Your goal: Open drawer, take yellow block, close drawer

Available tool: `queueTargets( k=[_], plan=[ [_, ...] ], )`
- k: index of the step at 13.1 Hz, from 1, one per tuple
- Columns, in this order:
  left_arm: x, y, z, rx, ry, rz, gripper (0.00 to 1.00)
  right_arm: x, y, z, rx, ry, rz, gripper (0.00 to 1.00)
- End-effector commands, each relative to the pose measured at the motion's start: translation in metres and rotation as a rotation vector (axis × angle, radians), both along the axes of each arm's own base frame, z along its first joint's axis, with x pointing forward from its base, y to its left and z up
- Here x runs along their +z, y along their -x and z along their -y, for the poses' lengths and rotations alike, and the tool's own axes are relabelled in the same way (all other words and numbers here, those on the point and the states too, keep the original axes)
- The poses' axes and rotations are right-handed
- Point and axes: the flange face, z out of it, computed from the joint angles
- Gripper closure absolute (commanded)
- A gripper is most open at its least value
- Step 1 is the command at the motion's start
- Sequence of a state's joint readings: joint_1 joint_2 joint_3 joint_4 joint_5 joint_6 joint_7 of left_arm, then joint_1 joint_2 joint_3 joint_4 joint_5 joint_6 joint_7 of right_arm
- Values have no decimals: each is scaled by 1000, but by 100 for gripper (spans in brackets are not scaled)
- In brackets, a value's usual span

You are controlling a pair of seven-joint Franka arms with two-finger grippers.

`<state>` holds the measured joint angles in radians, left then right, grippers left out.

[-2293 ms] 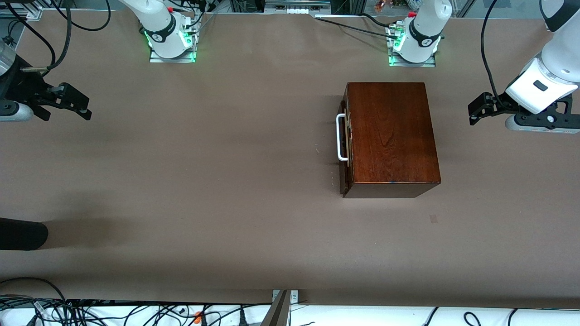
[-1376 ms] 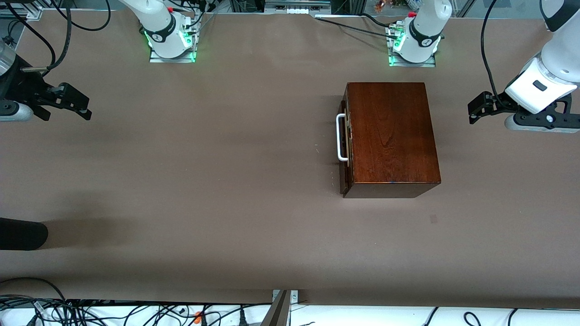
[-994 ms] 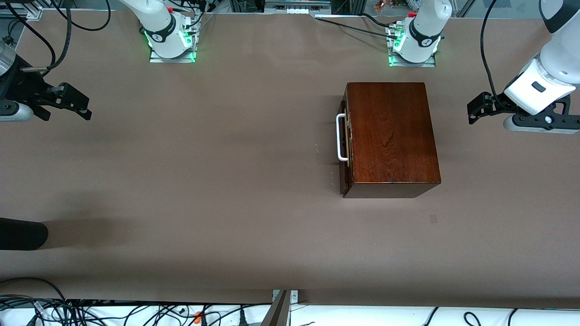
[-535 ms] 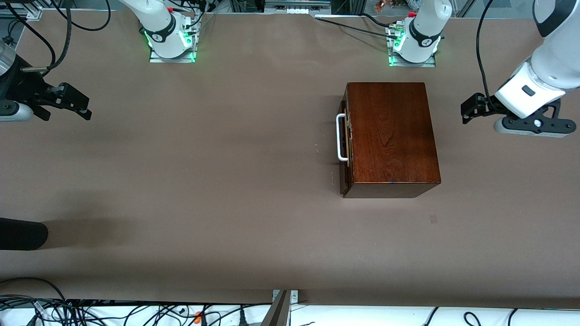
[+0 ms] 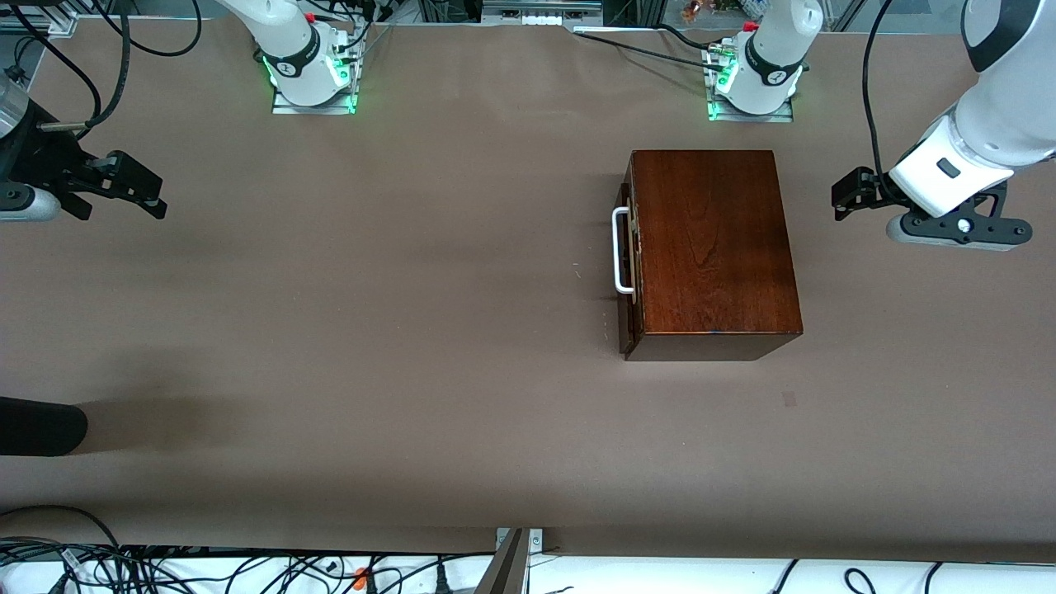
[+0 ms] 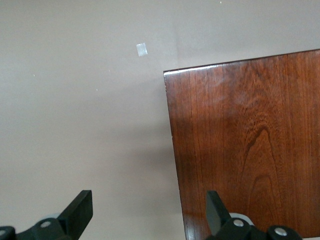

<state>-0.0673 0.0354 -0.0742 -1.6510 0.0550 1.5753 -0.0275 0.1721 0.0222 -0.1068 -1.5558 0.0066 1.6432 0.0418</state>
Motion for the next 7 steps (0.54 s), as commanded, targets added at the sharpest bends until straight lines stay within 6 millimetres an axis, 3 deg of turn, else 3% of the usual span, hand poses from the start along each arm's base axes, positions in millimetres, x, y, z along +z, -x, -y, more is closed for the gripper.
queueTargets(
  k=[1,5,7],
  plan=[
    [1,4,44,-76,21,-18,0,2,-2,1,-5,-16,1,0],
    [-34,3,137,-43,28,2,0,2,-2,1,-5,-16,1,0],
    [-60,4,186,16,52,14,0,2,-2,1,-5,-16,1,0]
  ],
)
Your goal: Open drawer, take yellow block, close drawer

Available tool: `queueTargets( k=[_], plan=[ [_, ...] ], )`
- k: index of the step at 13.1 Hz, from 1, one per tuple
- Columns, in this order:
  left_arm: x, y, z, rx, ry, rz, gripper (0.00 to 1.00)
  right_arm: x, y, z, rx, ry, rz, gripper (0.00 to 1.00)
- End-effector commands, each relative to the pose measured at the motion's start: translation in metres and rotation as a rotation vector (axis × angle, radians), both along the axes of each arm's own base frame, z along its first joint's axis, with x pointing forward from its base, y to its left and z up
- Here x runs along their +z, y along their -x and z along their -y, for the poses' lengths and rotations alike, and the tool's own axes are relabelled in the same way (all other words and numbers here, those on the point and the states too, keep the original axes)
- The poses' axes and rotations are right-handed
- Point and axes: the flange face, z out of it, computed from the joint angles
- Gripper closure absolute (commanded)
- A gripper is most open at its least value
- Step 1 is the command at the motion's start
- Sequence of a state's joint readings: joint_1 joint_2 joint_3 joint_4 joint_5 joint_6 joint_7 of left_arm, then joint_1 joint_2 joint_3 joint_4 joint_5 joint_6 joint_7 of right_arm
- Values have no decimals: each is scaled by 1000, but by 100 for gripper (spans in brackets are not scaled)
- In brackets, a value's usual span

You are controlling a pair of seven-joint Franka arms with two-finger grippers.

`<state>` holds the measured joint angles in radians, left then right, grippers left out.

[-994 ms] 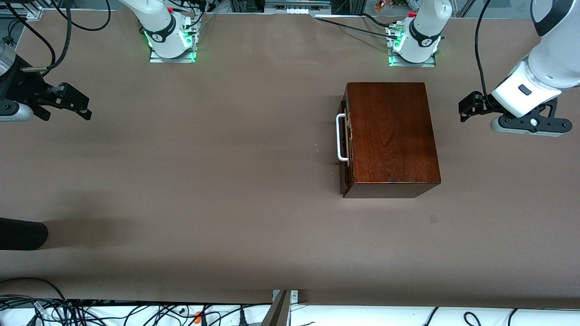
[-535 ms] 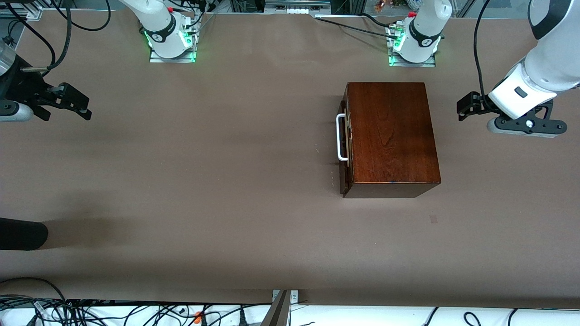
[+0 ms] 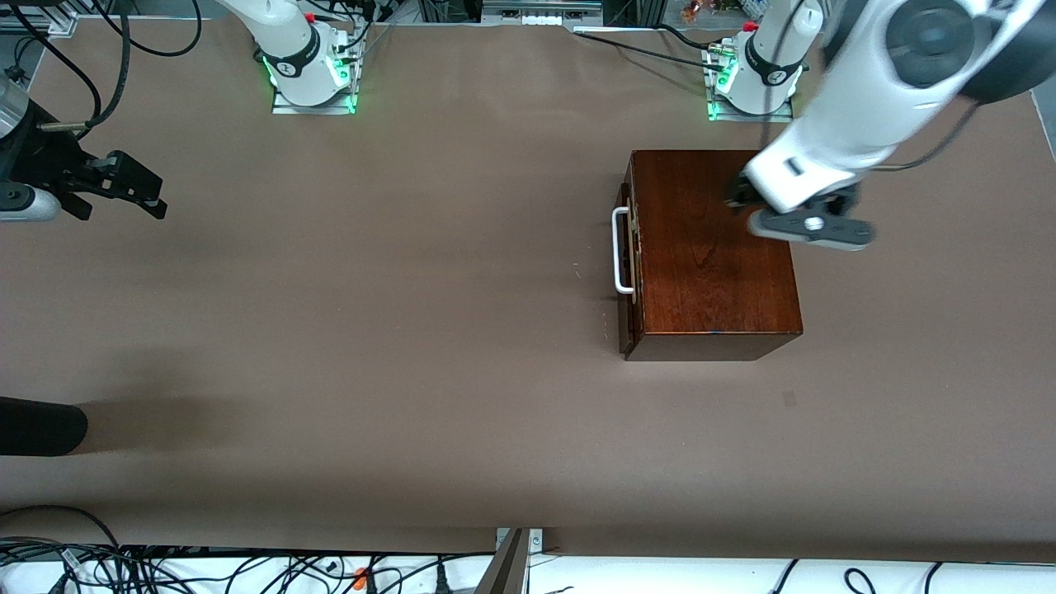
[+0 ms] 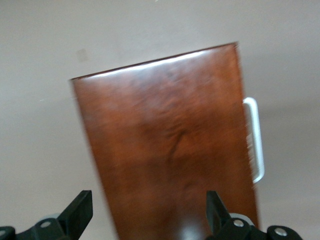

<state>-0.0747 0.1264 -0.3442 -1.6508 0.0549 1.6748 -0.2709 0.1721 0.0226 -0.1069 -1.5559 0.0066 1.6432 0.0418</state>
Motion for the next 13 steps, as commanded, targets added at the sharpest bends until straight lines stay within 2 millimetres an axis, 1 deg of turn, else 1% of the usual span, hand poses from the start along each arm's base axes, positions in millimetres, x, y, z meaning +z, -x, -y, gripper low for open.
queueTargets(
  k=[1,2,4,6,7,9,10,12,13],
  plan=[
    [-31,-4,55,68,34,0,0,2,-1,1,-5,-16,0,0],
    [-42,0,76,64,18,17,0,2,-2,1,-5,-16,2,0],
    [-64,15,120,54,-48,42,0,2,-1,1,-5,-16,0,0],
    [-74,14,153,61,-52,57,0,2,-1,1,-5,-16,0,0],
    [-82,11,161,69,-49,51,0,2,-1,1,-5,-16,0,0],
    [-99,23,185,79,-66,41,0,2,-1,-1,-2,-18,2,0],
    [-106,27,192,71,-105,70,0,2,-1,-2,-2,-18,0,0],
    [-127,45,214,70,-160,92,0,1,-1,-2,-2,-18,-1,0],
    [-139,49,221,86,-171,80,0,1,-1,-2,-2,-18,-1,0]
  ],
)
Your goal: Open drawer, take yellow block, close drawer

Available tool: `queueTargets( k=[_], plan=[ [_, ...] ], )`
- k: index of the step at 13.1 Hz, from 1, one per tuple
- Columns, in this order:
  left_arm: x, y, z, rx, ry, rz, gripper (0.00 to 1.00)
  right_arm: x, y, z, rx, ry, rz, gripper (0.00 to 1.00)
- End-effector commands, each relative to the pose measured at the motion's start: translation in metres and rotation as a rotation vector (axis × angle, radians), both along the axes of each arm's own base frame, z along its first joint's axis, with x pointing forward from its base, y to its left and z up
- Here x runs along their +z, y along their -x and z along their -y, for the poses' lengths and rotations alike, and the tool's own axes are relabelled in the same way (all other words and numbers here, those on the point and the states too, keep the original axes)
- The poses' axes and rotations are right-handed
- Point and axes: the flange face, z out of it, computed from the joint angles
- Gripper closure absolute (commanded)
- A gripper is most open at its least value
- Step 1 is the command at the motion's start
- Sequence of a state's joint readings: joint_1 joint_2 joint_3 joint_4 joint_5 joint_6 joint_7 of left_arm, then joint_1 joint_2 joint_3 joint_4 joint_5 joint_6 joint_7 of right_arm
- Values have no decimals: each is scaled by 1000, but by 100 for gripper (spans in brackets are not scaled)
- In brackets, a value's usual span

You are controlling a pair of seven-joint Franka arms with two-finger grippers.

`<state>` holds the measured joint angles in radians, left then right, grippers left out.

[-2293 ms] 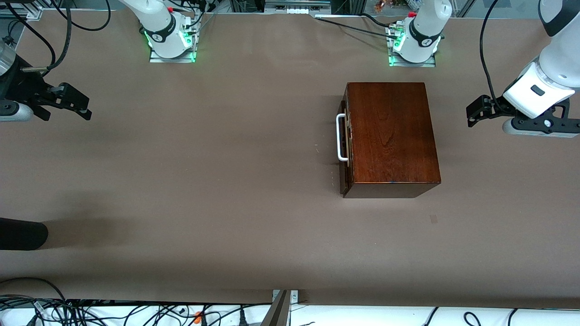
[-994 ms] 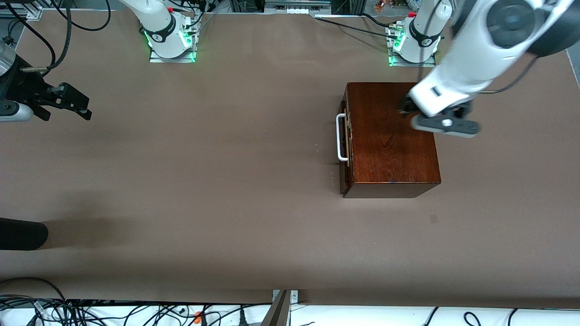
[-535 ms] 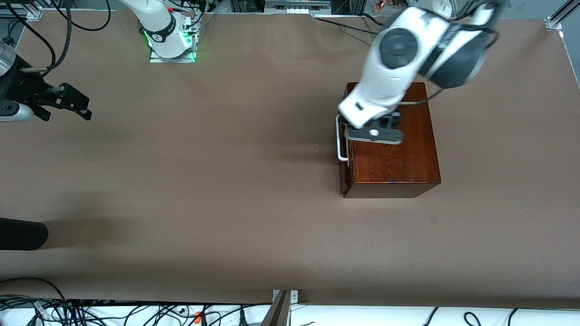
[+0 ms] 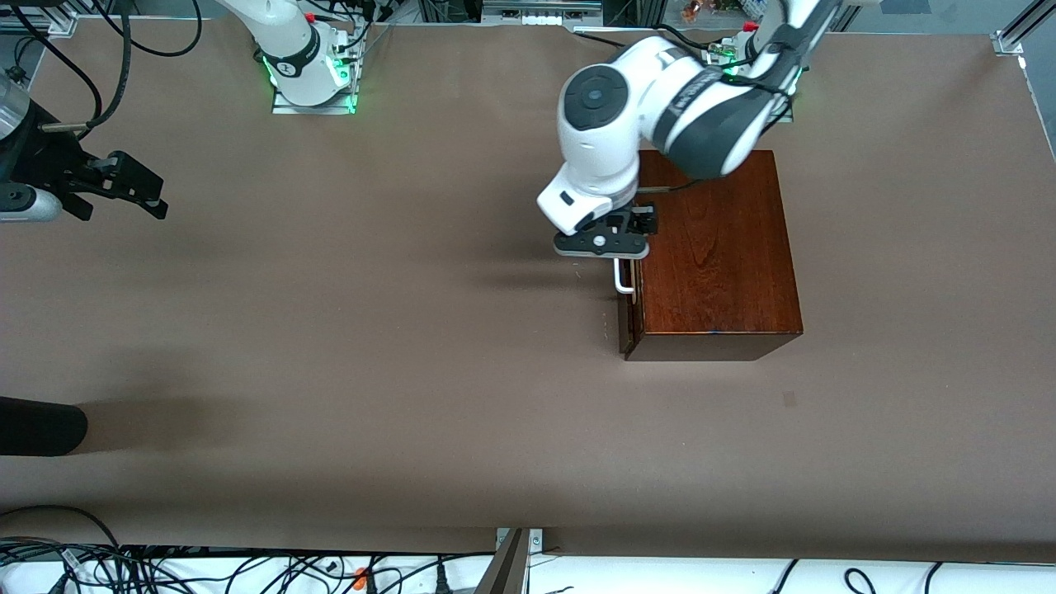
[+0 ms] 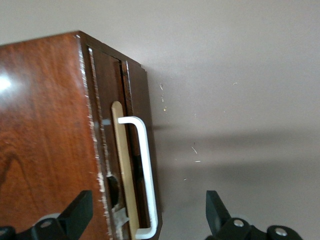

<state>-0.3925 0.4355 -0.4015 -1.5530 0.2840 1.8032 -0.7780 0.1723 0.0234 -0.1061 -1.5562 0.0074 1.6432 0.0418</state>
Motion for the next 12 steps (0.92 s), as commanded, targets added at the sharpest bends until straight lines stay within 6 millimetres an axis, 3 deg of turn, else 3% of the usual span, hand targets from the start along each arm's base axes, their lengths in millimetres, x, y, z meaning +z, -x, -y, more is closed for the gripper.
queueTargets(
  k=[1,8,12],
  plan=[
    [-23,9,23,18,-44,4,0,1,-1,-2,-3,-17,0,0],
    [-67,22,15,-19,-141,-14,0,0,-1,-1,-4,-17,-5,0],
    [-84,28,24,-12,-161,-2,0,0,0,0,-6,-16,-8,0]
  ],
)
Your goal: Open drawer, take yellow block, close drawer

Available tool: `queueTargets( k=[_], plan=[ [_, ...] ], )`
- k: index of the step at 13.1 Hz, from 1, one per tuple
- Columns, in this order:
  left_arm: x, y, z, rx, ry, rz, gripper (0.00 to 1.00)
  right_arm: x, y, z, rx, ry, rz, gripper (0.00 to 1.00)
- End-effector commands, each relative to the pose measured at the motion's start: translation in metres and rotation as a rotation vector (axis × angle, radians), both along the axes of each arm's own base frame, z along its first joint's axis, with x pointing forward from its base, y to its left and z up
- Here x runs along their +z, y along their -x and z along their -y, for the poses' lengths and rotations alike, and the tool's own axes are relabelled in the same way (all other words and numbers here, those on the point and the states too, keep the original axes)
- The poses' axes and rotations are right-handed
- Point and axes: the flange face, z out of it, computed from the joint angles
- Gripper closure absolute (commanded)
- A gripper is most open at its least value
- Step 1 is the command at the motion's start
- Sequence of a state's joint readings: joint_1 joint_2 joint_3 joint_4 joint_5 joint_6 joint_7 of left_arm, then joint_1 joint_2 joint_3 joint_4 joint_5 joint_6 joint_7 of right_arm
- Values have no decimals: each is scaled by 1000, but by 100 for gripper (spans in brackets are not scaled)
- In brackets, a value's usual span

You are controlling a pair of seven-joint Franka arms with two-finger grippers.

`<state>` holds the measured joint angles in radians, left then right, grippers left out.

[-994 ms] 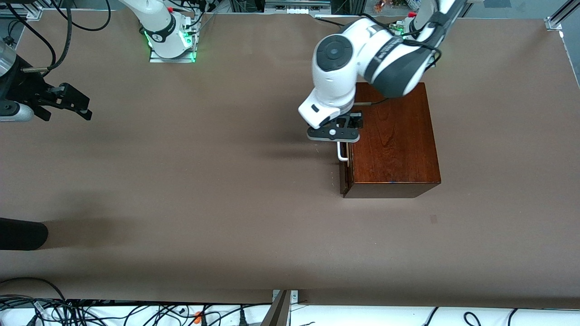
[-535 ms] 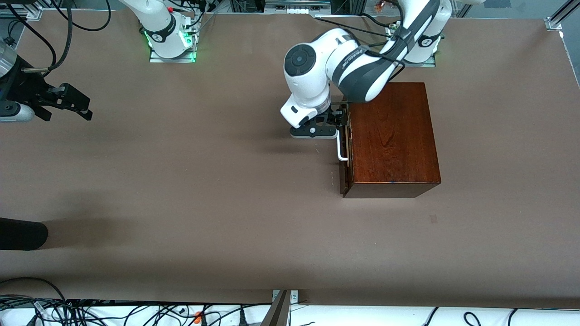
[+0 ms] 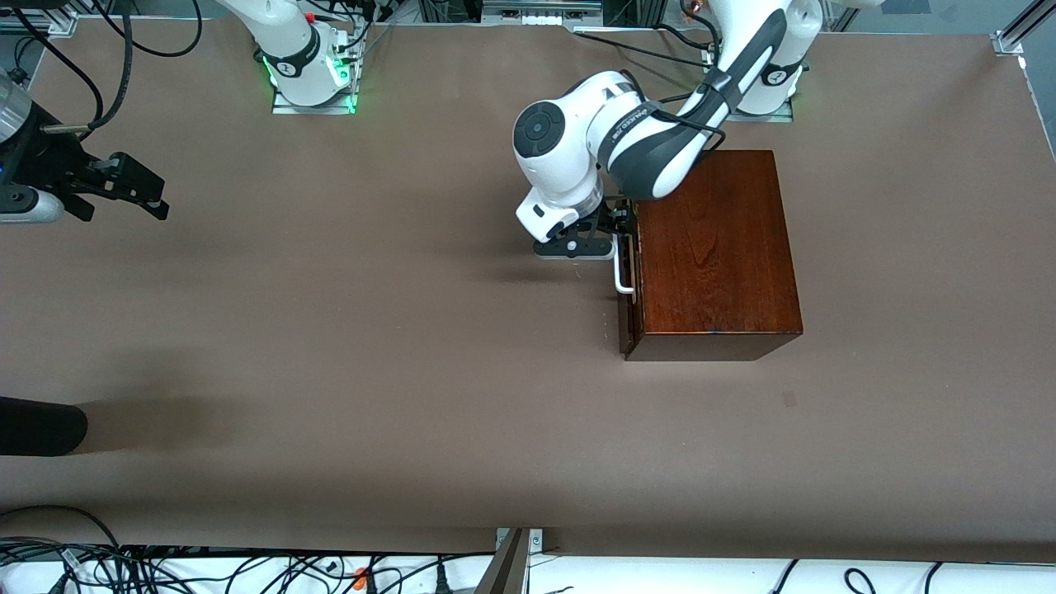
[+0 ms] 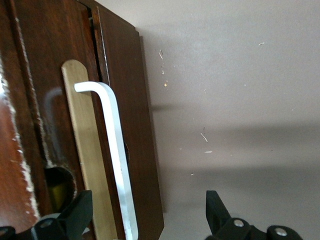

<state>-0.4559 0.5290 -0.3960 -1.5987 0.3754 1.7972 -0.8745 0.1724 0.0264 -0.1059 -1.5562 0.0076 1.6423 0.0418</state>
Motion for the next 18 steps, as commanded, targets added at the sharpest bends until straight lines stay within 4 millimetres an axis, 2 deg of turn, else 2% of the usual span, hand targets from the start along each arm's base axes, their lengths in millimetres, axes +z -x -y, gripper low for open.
queueTargets(
  k=[1,8,12,13,16,18],
  plan=[
    [-12,1,4,-8,-34,28,0,1,0,0,-6,-16,-7,0],
    [-41,-3,6,4,-53,56,0,2,0,2,-8,-17,-2,0],
    [-46,0,17,27,-13,83,0,3,0,5,-12,-17,-1,0],
    [-47,5,25,28,0,95,0,3,0,5,-12,-17,-1,0],
    [-62,13,41,57,40,111,0,3,0,5,-12,-17,1,0],
    [-60,11,47,63,78,117,0,3,0,5,-12,-17,-1,0]
  ],
)
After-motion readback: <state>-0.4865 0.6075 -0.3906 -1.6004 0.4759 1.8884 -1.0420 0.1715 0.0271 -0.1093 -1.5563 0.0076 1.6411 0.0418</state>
